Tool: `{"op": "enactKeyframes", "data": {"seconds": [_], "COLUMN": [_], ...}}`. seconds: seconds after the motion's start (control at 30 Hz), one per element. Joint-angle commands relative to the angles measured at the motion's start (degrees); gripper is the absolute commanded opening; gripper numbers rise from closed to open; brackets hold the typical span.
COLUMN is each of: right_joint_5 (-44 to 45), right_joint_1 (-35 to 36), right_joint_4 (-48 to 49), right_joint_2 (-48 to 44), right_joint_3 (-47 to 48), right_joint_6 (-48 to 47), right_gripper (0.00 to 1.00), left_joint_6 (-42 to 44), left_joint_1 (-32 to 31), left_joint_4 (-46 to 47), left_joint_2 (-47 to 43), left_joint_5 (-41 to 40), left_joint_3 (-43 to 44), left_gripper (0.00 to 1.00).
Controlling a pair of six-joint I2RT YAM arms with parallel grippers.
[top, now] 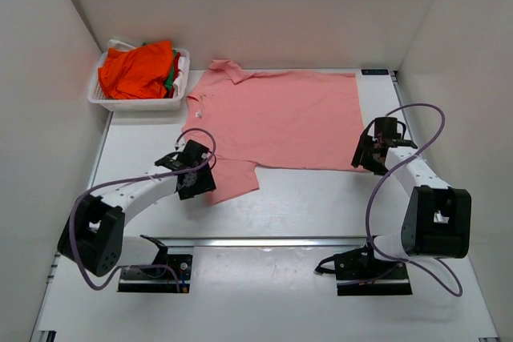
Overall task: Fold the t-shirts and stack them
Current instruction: Flatten out the tshirt, then grap the side of the flattened tshirt closest away from the robot with both arms
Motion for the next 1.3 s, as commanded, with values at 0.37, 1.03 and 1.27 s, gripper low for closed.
{"op": "enactKeyframes", "data": {"seconds": [0.37,1.03,1.27], "right_joint_5": [0.4,-1.1,-7.0], "right_joint_1": [-3.8,2.6,-0.2], "right_joint_4": [5.4,-10.4,-19.3], "right_joint_2": [5.5,-18.4,-18.1], "right_joint_3": [1.1,-9.9,-2.6], "right_joint_6": [1.7,3.3,1.9], "right_gripper": [0.65,0.00,0.00], "left_joint_6": [-7.5,-5.3,-4.8], "left_joint_1": [-5.9,-6.2,-3.7], "left_joint_4": [6.4,-17.3,-25.6], "left_joint_2": [7.7,-25.2,-32.9], "left_joint_5": [0.9,8.9,12.4], "left_joint_3": [-0.7,-2.2,2.2], "left_gripper": [0.50,0.00,0.00]}}
